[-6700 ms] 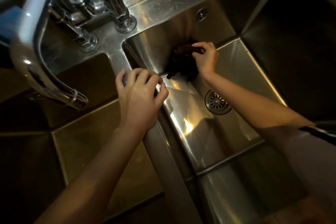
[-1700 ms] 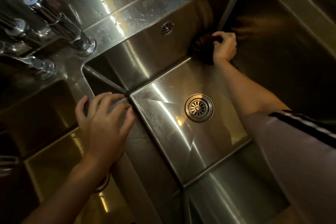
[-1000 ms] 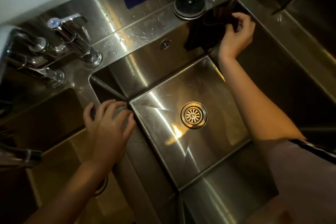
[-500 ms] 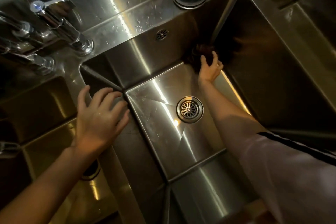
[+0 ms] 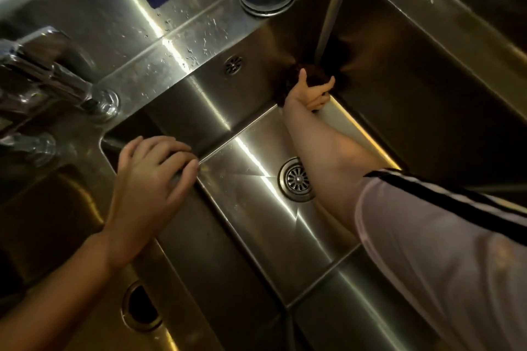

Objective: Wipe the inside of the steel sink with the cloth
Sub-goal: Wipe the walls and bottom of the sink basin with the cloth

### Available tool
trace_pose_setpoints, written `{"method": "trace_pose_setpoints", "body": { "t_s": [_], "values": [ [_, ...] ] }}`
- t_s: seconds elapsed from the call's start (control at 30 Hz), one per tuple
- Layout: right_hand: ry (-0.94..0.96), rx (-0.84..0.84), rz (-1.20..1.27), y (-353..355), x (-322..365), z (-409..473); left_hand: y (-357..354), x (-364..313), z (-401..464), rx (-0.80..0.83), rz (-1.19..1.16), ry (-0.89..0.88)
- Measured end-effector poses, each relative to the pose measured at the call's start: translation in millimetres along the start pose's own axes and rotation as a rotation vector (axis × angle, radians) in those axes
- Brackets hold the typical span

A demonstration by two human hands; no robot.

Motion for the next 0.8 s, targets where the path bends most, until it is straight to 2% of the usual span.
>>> {"method": "trace_pose_setpoints", "body": {
  "t_s": [0.17,0.33,0.57,0.8],
  "values": [
    [-0.099,-0.046,0.151,6,-11,7,-2,-2,-4,0.0,-0.044,-0.042],
    [-0.126,-0.063,0.224,13,7,0,-4,0,-5,0.024,-0.025,-0.045],
    [-0.071,-0.058,0.469,43,56,-49,-4,1,-6,0.026,-0.026,-0.031],
    [0.075,0.091,0.679,64,122,-108,1,-3,-5,0.021,-0.075,-0.031]
  ]
}}
Point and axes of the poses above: each hand's wrist, its own z-axis towards the middle knuckle, its own y-axis out of the back of the hand, x = y × z, the point moved 8 cm from there along z, towards the middle knuckle, and after that the axes turned 14 degrees about -y, right-handed, at the moved point
